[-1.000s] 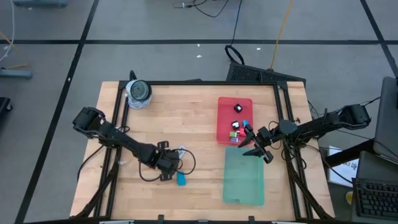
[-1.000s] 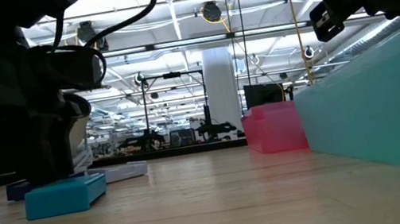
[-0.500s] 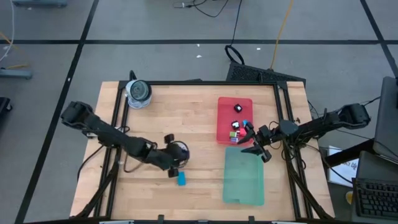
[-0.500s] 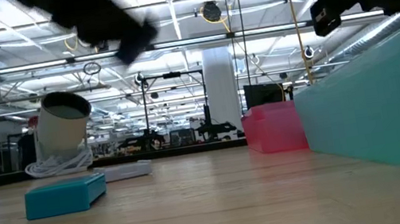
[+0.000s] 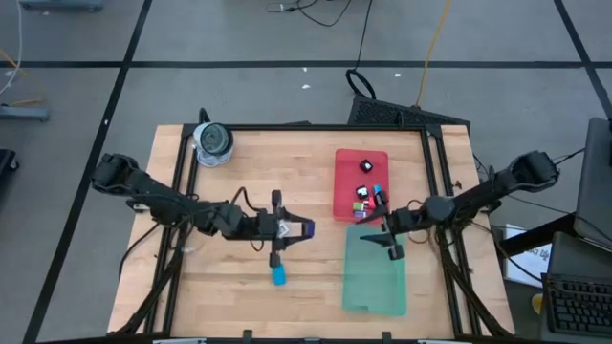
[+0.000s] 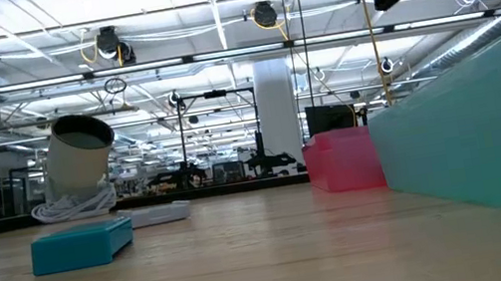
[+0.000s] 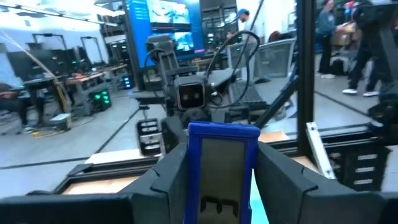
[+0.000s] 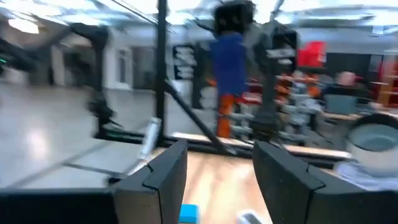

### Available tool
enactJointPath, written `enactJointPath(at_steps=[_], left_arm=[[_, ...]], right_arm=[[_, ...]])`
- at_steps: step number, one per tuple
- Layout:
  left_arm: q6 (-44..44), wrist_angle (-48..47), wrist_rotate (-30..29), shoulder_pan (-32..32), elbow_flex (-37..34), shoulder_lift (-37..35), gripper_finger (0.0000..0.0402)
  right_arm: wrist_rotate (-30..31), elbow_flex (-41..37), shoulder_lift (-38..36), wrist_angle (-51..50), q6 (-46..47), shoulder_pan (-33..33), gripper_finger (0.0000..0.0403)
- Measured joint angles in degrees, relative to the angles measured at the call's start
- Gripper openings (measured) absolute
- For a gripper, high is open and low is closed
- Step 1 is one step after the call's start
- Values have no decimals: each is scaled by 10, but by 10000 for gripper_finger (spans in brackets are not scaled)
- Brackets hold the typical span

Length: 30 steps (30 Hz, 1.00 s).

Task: Pick & Place Office items
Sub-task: Put the dark blue digital clock into the green bin

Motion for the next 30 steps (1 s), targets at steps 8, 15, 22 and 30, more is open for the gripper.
enactJointPath(at_steps=[8, 15, 22, 30], left_arm=[[-10, 84, 36, 14, 0, 54, 153], [25, 137, 25, 23, 1, 91, 152], [30, 136, 23, 34, 1, 91, 151], [31, 132, 38, 36, 1, 91, 156]], right_arm=[[72, 93, 116, -16, -69, 7, 215], [77, 172, 195, -2, -98, -4, 277], [86, 234, 236, -1, -101, -13, 279], [86, 238, 241, -3, -101, -25, 250]])
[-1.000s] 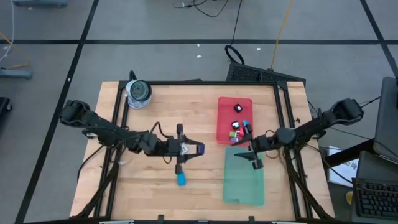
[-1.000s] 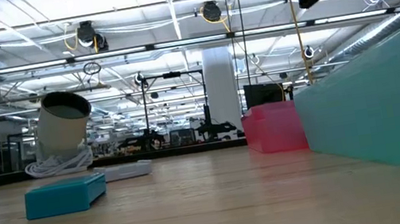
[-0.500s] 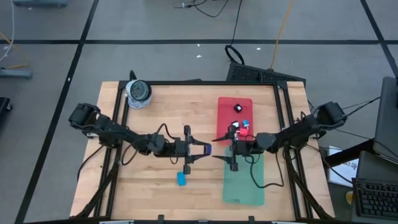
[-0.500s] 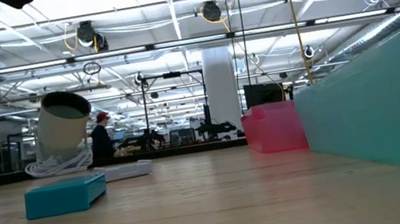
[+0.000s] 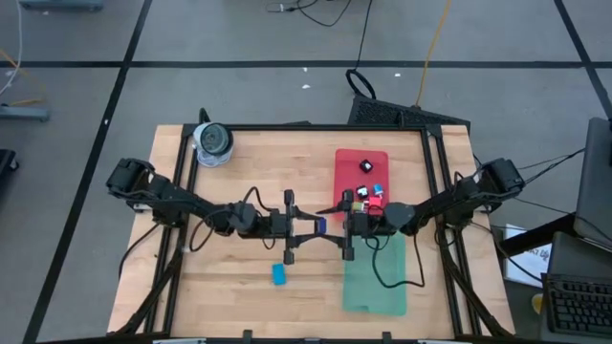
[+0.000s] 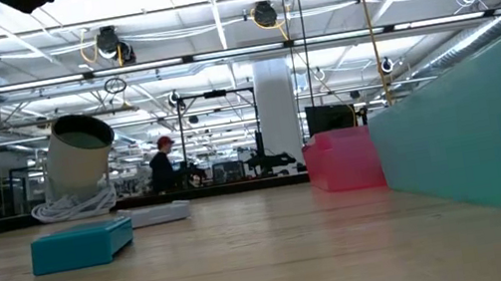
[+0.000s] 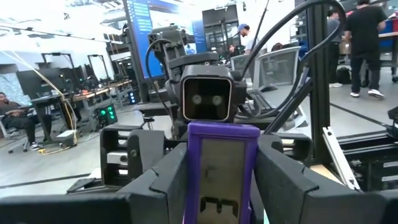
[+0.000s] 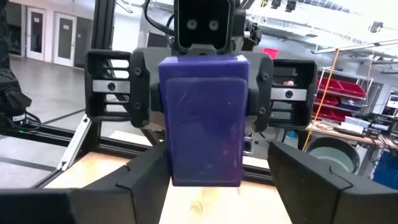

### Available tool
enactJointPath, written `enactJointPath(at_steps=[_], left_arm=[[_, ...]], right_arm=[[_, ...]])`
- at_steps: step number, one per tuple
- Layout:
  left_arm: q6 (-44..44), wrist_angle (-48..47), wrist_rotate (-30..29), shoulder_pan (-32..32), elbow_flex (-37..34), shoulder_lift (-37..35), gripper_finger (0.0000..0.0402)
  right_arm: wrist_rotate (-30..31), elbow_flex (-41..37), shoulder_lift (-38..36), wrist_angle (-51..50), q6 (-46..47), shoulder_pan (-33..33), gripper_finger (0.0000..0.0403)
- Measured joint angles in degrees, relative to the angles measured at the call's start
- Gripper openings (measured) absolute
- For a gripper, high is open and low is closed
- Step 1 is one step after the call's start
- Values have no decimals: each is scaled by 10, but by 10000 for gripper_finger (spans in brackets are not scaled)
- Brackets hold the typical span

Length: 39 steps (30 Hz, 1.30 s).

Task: Pick & Place Office items
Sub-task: Put the dark blue digital clock into the green bin

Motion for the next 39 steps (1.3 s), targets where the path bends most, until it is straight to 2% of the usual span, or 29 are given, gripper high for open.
enactJointPath(at_steps=[5, 12, 17, 23, 31, 35, 39], left_arm=[[0, -1, 1, 0, 0, 0, 153], [-7, -4, -1, 1, 0, 0, 154], [-21, -15, -9, 0, 0, 0, 183], [-34, -27, -7, 0, 0, 0, 202], [-65, -71, -10, -5, 1, -19, 198], [-61, -143, -10, -10, 0, -73, 186], [-64, -272, -9, -10, 1, -152, 175]], right_arm=[[-1, 0, 0, 0, 0, 0, 220], [-4, 0, 0, -6, 5, 0, 148], [-27, -1, 0, -11, 5, 0, 148], [-28, -1, 0, -13, 4, 0, 148], [-25, -6, -5, -24, 2, 0, 148], [4, -25, -23, -21, 0, 1, 148], [31, -56, -62, -22, 0, 1, 148]])
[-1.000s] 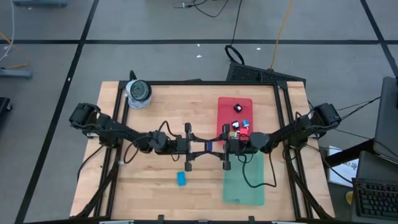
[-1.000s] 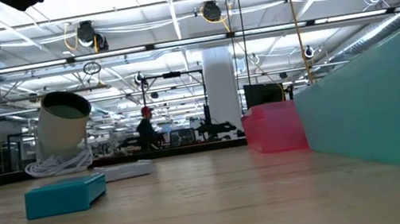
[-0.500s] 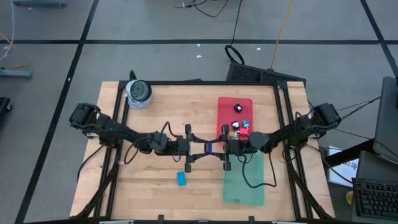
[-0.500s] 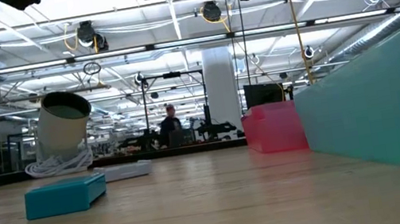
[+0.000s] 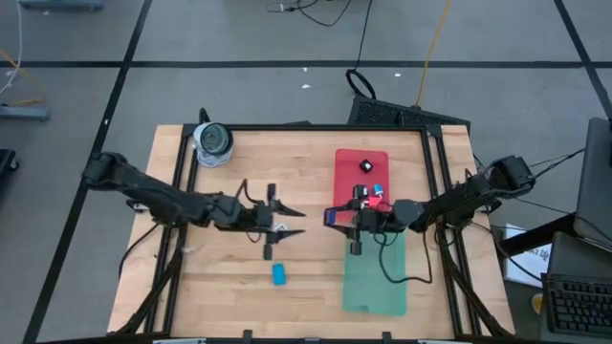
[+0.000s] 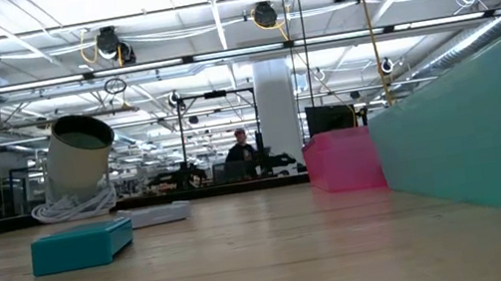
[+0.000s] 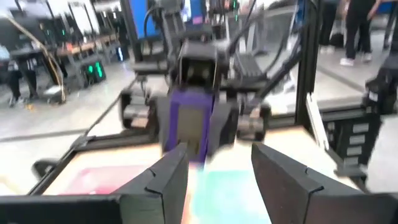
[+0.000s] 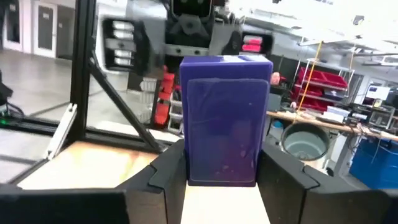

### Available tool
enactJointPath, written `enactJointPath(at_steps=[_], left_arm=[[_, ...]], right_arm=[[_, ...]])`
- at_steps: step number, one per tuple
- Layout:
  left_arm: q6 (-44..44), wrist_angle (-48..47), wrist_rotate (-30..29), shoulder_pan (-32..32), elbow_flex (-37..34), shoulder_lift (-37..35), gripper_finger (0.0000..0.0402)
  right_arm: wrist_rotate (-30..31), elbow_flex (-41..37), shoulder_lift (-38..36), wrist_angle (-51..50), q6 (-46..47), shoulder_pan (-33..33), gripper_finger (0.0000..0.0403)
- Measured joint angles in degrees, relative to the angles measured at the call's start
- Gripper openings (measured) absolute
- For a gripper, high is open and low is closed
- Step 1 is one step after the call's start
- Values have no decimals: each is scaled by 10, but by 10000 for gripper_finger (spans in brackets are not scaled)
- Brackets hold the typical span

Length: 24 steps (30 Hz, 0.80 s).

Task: Pick & Place Office items
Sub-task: Put the dark blue digital clock into the green bin

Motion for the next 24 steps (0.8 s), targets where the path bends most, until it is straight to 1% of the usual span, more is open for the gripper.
enactJointPath(at_steps=[5, 9, 12, 15, 18, 24], left_arm=[[1, -184, 0, 0, 0, -103, 166], [12, -300, 0, 2, 0, -164, 164], [-30, -394, 0, 2, 0, -203, 168], [-63, -459, 0, 2, 0, -230, 177], [-77, -492, 0, 2, 0, -253, 185], [-54, -494, 4, 3, 0, -290, 204]], right_arm=[[0, -57, -74, 2, 5, 0, 148], [1, -108, -141, 1, 20, 0, 148], [11, -144, -187, -2, 23, 0, 148], [46, -173, -229, -31, 45, 1, 148], [49, -187, -270, -70, 62, 1, 150], [45, -187, -326, -141, 86, 1, 149]])
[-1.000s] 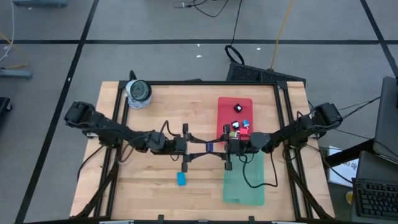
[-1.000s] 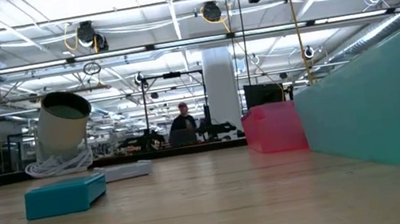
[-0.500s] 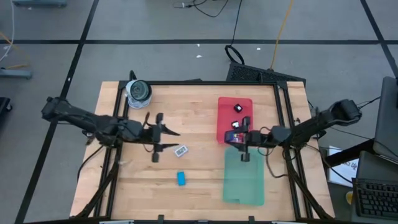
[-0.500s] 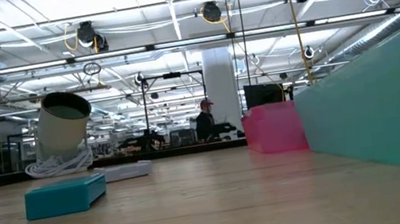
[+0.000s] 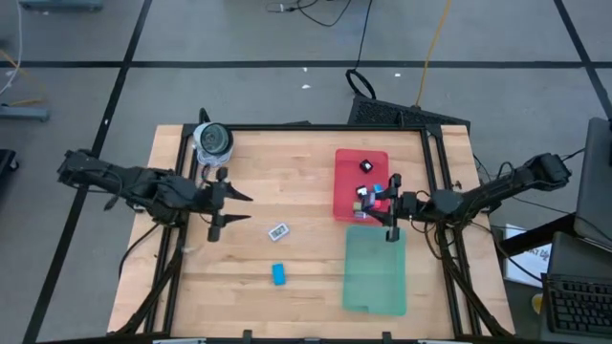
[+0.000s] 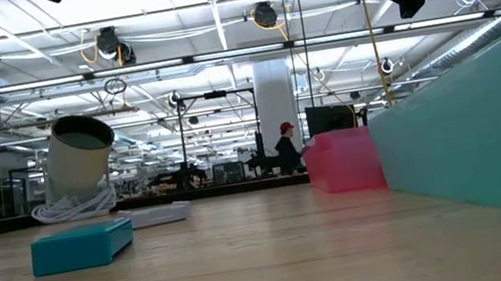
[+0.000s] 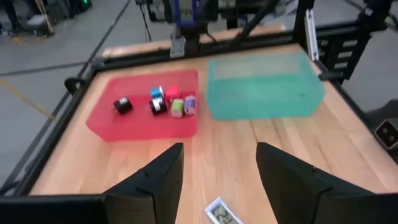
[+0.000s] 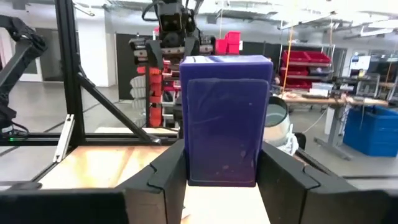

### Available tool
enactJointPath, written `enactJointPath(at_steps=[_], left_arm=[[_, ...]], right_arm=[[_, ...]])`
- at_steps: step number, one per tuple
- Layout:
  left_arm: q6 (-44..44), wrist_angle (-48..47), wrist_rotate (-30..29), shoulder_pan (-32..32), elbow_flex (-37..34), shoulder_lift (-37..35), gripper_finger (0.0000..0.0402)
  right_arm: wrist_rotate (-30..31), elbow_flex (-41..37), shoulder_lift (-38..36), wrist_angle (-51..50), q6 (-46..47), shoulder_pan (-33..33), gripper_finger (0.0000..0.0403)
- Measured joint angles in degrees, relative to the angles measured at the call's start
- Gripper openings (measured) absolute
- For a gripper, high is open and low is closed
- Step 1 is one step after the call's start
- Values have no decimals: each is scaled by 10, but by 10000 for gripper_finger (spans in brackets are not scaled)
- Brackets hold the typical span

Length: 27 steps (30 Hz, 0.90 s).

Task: Pick & Place Office items
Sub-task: Put the dark blue digital clock into the green bin

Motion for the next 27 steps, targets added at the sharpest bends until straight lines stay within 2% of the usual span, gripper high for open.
enactJointPath(at_steps=[6, 11, 20, 27], left_arm=[[18, 40, 12, 0, -28, -43, 216], [-4, 115, 15, 1, -136, -110, 220], [-44, 281, 15, 38, -333, -273, 200], [-62, 290, 54, 73, -417, -394, 183]], right_arm=[[-2, 0, -26, -36, 9, 3, 149], [-2, 0, -28, -35, 9, 14, 151], [-2, 0, -28, -33, 9, 16, 149], [-2, 0, -28, -32, 23, 16, 150]])
